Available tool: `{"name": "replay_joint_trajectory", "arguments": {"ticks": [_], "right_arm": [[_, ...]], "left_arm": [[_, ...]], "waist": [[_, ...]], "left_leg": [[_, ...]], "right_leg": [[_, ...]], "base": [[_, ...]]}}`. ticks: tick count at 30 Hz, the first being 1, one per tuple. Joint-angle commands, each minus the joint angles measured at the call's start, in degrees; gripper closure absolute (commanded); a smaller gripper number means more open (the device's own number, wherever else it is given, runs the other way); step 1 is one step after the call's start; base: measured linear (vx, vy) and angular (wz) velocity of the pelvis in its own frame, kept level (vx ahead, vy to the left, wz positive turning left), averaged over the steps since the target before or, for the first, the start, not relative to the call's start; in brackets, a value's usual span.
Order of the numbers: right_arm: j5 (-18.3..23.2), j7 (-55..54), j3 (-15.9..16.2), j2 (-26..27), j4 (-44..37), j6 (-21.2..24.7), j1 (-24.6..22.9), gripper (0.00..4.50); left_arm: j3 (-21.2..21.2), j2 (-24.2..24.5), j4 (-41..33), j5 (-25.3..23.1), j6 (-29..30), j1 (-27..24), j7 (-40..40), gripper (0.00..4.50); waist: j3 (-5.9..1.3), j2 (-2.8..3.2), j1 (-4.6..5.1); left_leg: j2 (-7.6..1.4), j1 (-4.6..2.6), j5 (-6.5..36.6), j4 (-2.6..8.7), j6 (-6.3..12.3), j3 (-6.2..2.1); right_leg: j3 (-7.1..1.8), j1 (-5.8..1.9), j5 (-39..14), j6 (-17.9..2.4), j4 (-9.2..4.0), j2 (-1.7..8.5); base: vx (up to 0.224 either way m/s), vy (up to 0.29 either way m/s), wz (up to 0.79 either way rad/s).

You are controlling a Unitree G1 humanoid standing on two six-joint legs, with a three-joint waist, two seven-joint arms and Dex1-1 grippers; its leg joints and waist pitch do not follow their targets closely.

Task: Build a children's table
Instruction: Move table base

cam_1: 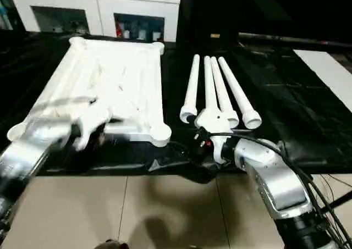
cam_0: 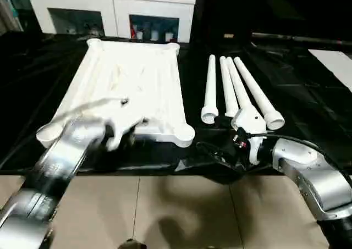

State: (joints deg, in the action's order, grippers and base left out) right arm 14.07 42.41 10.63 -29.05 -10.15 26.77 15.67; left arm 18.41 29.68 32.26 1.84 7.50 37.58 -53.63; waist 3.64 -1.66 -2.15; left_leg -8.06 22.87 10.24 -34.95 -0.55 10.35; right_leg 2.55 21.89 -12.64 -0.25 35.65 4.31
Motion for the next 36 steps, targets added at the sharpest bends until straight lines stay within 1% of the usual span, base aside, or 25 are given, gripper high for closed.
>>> {"name": "replay_joint_trajectory", "arguments": {"ticks": [1,4,5,6,8,12,15,16,17,19,22,23,24,25,26,27,28,29,30,31,32,33,34,35,36], "right_arm": [[0.3,0.2,-0.4,-0.6,-0.8,-0.1,-0.2,0.00],[-0.4,-0.7,-0.9,0.2,-1.0,-1.1,-0.8,0.00],[-0.5,-0.8,-1.0,0.2,-1.0,-1.2,-0.8,0.00],[-1.6,-7.5,-3.9,3.5,-1.2,-1.6,-0.8,0.00],[0.0,-13.7,-8.0,7.7,-2.1,0.4,-1.1,0.00],[0.7,-27.2,-14.0,17.5,-4.6,1.1,-6.6,0.00],[-0.7,-28.9,-11.9,19.4,-5.4,0.4,-9.8,0.00],[-1.0,-28.7,-11.0,19.6,-5.4,0.3,-10.3,0.00],[-1.4,-28.5,-9.9,20.0,-5.3,0.3,-10.4,0.00],[-2.3,-27.3,-7.9,20.2,-4.7,-0.3,-9.6,0.00],[-2.5,-26.8,-7.1,19.8,-4.1,-0.8,-8.5,0.00],[-2.0,-26.4,-7.7,20.0,-4.3,-0.4,-8.0,0.00],[-1.7,-26.0,-8.2,20.0,-4.4,-0.1,-7.7,0.00],[-1.5,-25.5,-8.4,19.7,-4.5,0.2,-7.4,0.00],[-1.3,-25.5,-8.5,19.4,-4.6,0.5,-7.3,0.00],[-1.4,-25.1,-8.1,18.9,-4.7,0.4,-7.3,0.00],[-2.1,-24.1,-7.1,17.6,-5.0,-0.1,-7.5,0.00],[-2.2,-24.0,-6.9,17.4,-5.1,-0.1,-7.6,0.00],[-2.2,-24.1,-6.9,17.4,-5.1,-0.2,-7.7,0.00],[-2.0,-24.6,-7.2,17.5,-5.0,0.2,-8.0,0.00],[-1.8,-24.7,-7.4,17.5,-5.0,0.4,-8.1,0.00],[-1.5,-24.7,-7.6,17.6,-5.1,0.8,-8.3,0.00],[-1.7,-24.8,-7.4,17.7,-5.0,1.2,-8.6,0.00],[-1.7,-24.8,-7.4,17.7,-5.0,1.2,-8.6,0.00],[-2.0,-24.7,-7.3,17.5,-4.9,1.0,-8.8,0.00]], "left_arm": [[0.7,-0.9,3.9,-1.3,-1.6,1.7,-0.3,1.12],[-1.5,-2.4,5.0,0.1,-2.9,2.0,1.3,1.12],[-1.7,-2.5,5.0,0.2,-3.0,2.0,1.4,1.12],[-9.1,-4.6,-0.3,6.4,0.8,-1.5,6.8,1.12],[-15.3,-5.9,-7.6,11.5,3.6,-6.6,11.1,1.12],[-25.5,-11.4,-27.0,13.3,6.6,-22.7,26.4,1.12],[-29.4,-15.9,-34.6,14.2,8.7,-28.2,32.4,1.12],[-29.6,-16.3,-35.9,13.7,9.0,-29.1,32.9,1.12],[-29.1,-16.3,-37.1,12.7,8.7,-29.7,33.0,1.12],[-27.6,-15.3,-37.2,10.8,8.0,-29.2,32.7,1.12],[-26.2,-14.0,-37.2,10.5,8.4,-28.4,32.9,1.12],[-26.0,-13.6,-37.9,10.5,9.5,-28.1,33.2,1.12],[-25.9,-13.5,-38.3,10.6,10.3,-27.8,33.2,1.12],[-25.9,-13.4,-38.5,10.6,10.8,-27.4,33.3,1.12],[-25.9,-13.5,-39.2,10.5,11.5,-27.4,33.6,1.12],[-26.1,-13.6,-39.4,10.7,11.8,-27.2,33.6,1.12],[-26.3,-13.6,-39.6,10.8,12.3,-27.0,33.5,1.12],[-26.2,-13.4,-39.4,10.7,12.2,-27.0,33.1,1.12],[-26.2,-13.2,-39.4,10.8,12.4,-27.1,32.9,1.12],[-25.5,-12.7,-39.5,10.6,12.4,-27.3,32.4,1.12],[-25.0,-12.6,-39.7,10.5,12.3,-27.3,32.3,1.12],[-24.8,-12.6,-39.8,10.5,12.4,-27.4,32.3,1.12],[-24.5,-12.5,-40.0,10.6,12.7,-27.6,32.4,1.12],[-24.5,-12.5,-40.0,10.6,12.7,-27.6,32.4,1.12],[-24.1,-12.7,-40.1,10.7,12.9,-27.6,32.5,1.12]], "waist": [[-3.50,0.66,-0.05],[-3.91,1.52,-0.17],[-3.99,1.09,-0.08],[-4.08,2.62,-0.12],[-4.48,1.28,0.45],[-4.66,0.67,0.39],[-4.53,0.83,-0.06],[-3.72,1.16,-0.54],[-3.57,0.96,-0.64],[-2.10,0.85,-0.18],[-0.07,2.00,0.46],[-0.53,3.11,1.67],[-0.05,3.61,1.82],[-0.33,4.03,0.48],[-0.14,3.55,0.40],[0.03,3.33,-0.60],[-1.01,1.27,-0.14],[-0.93,-0.07,-0.78],[-0.49,-0.90,-2.67],[-1.20,-1.38,-3.06],[-2.15,0.02,-4.46],[-2.68,0.26,-4.14],[-4.24,2.44,-2.91],[-4.22,3.42,-1.66],[-6.45,3.58,2.71]], "left_leg": [[-5.15,-2.15,22.3,5.55,-4.03,-2.81],[-5.28,-2.05,20.1,5.51,-3.63,-2.81],[-5.38,-2.08,19.3,5.44,-3.17,-2.61],[-5.43,-2.35,19.0,5.29,-3.81,-2.48],[-5.35,-1.37,14.7,5.13,-2.51,-2.38],[-5.67,-0.99,5.7,4.51,3.12,-1.76],[-5.38,-1.38,6.6,4.26,4.02,-1.44],[-3.85,0.92,13.1,6.07,8.90,-3.83],[-3.54,-0.15,18.1,5.62,9.21,-3.88],[-3.12,0.18,29.8,4.24,3.43,-4.20],[-3.15,-1.72,37.1,2.36,-2.50,-3.72],[-5.42,-6.98,43.6,2.52,-6.02,-3.83],[-7.81,-7.23,57.0,8.44,-9.85,-5.65],[-8.45,-5.39,64.2,13.13,-10.84,-3.79],[-8.53,-5.63,63.3,12.98,-9.54,-3.66],[-8.82,-6.43,63.1,12.62,-10.37,-1.92],[-7.05,-7.86,56.0,9.47,-9.74,-1.08],[-5.23,-8.53,48.4,4.63,-8.02,-0.25],[-3.71,-4.80,21.5,-5.68,0.40,-0.93],[-1.94,2.40,7.8,-8.52,3.18,-3.77],[-2.35,2.18,6.2,-6.78,2.81,-4.12],[-1.95,1.43,3.6,-2.88,3.63,-3.64],[-2.91,-3.66,-1.7,2.25,4.12,-3.22],[-4.51,-6.85,-1.8,3.99,8.67,-6.13],[-10.86,-16.36,-6.8,4.10,21.75,-14.09]], "right_leg": [[-2.90,-0.93,-16.4,-10.0,-5.05,5.24],[-2.80,-1.26,-11.7,-11.3,-4.53,5.27],[-2.74,-1.26,-9.9,-12.0,-4.56,5.18],[-2.78,-0.94,-7.3,-13.1,-4.14,5.08],[-2.59,-1.93,-0.9,-15.8,-3.43,5.14],[-2.49,-2.26,5.8,-16.3,-2.99,5.13],[-2.59,-2.13,1.3,-15.3,-3.67,4.57],[1.32,-4.06,-7.1,-13.7,-4.14,5.06],[1.85,-3.57,-13.3,-13.0,-5.35,5.42],[3.63,-6.02,-39.0,-7.1,-9.11,7.49],[7.73,-8.06,-55.2,-1.8,-11.57,7.88],[6.67,-4.79,-50.0,-2.1,-10.13,5.12],[6.52,-5.82,-32.0,-3.7,-3.73,1.37],[6.44,-7.71,-14.0,-4.2,4.02,-1.11],[5.47,-7.33,-11.5,-3.3,4.29,-0.88],[4.10,-6.20,-16.4,-4.2,3.74,0.47],[1.74,-6.11,-27.4,-4.5,-1.37,2.39],[-0.98,-4.36,-40.2,-5.5,-6.89,5.53],[-7.79,-7.58,-57.1,-7.4,-12.90,13.48],[-7.35,-13.29,-52.5,-6.9,-10.99,12.45],[-6.94,-13.58,-45.8,-8.1,-10.44,11.04],[-4.12,-13.64,-30.8,-10.0,-8.81,5.52],[0.22,-11.60,-17.6,-9.3,-6.53,0.75],[1.70,-8.70,-11.8,-7.0,-3.15,-1.98],[2.57,0.86,-14.3,-0.2,5.79,-1.76]], "base": [[0.000,0.000,0.00],[0.000,0.000,0.00],[0.000,0.000,0.00],[0.054,-0.010,-0.04],[0.061,-0.009,-0.06],[0.064,-0.024,-0.06],[0.045,-0.016,-0.02],[0.000,0.000,0.00],[-0.010,-0.036,0.38],[0.035,-0.037,0.60],[0.007,-0.004,0.60],[-0.007,0.031,0.45],[0.000,0.039,0.22],[0.000,0.039,0.22],[0.000,0.000,0.00],[0.072,-0.045,0.12],[0.072,-0.045,0.12],[0.098,-0.059,0.10],[0.136,-0.019,-0.07],[0.136,-0.019,-0.07],[0.178,0.008,-0.08],[0.187,0.005,0.22],[0.187,0.005,0.22],[0.196,0.029,0.26],[0.226,0.013,0.10]]}}
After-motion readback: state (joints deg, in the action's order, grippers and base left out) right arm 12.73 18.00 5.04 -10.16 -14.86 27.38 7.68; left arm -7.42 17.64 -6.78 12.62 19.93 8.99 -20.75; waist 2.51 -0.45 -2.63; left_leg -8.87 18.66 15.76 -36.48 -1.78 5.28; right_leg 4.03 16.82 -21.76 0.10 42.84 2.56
